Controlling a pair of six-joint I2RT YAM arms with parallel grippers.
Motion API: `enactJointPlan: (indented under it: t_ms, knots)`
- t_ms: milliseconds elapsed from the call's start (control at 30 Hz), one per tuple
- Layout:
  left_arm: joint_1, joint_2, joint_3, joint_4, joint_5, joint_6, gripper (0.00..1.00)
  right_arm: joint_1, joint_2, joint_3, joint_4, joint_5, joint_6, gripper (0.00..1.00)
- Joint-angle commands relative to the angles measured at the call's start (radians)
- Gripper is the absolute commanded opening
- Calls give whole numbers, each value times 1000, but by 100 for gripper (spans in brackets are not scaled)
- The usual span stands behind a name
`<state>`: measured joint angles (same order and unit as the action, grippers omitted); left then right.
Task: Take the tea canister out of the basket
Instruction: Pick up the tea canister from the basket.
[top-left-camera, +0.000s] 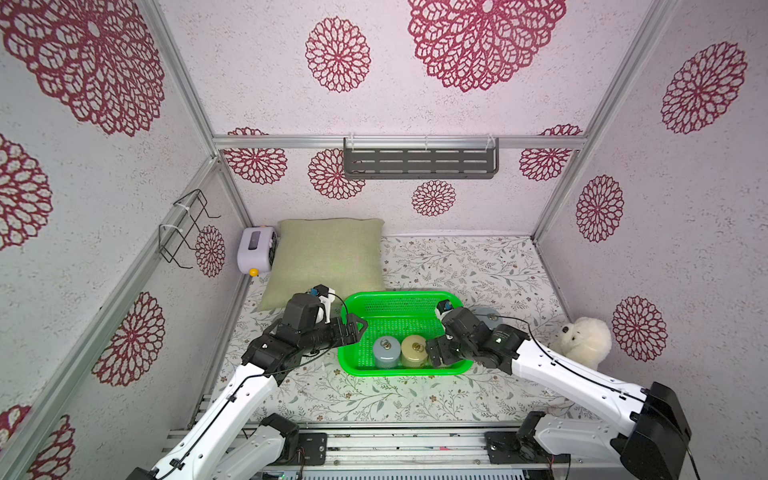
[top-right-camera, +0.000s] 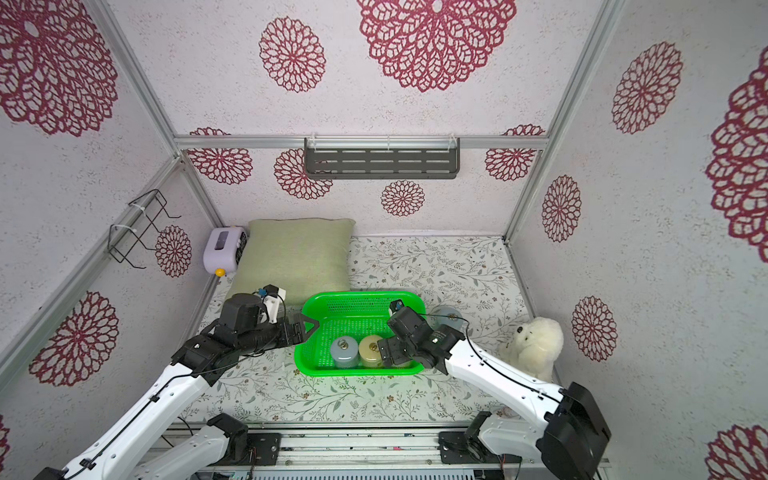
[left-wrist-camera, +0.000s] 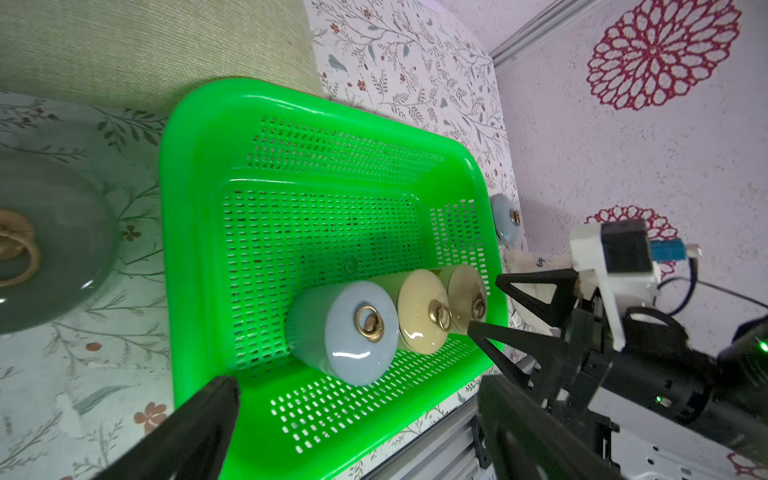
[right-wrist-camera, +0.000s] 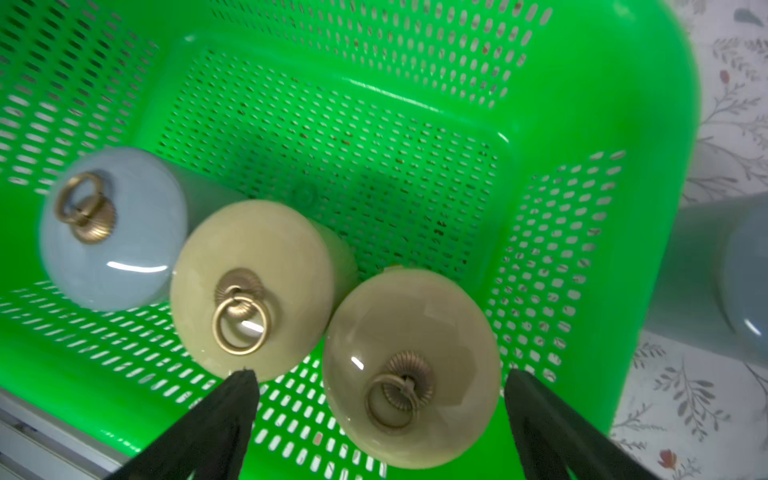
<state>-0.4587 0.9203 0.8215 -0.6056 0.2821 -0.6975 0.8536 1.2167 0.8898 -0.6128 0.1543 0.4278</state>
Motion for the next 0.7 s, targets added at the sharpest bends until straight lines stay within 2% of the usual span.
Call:
enactJointPlan:
  t_ms: [0,400,667]
  knots:
    - [-63,5,-13,34,-89,-2,97,2,22,52,-105,25,17,99]
    - [-259,47,-24,83,-221,17,97,-15,133,74,-150,23,-19,91]
    - [-304,78,-12,87,-231,39,97,-60,223,83,-106,-20,-59,91]
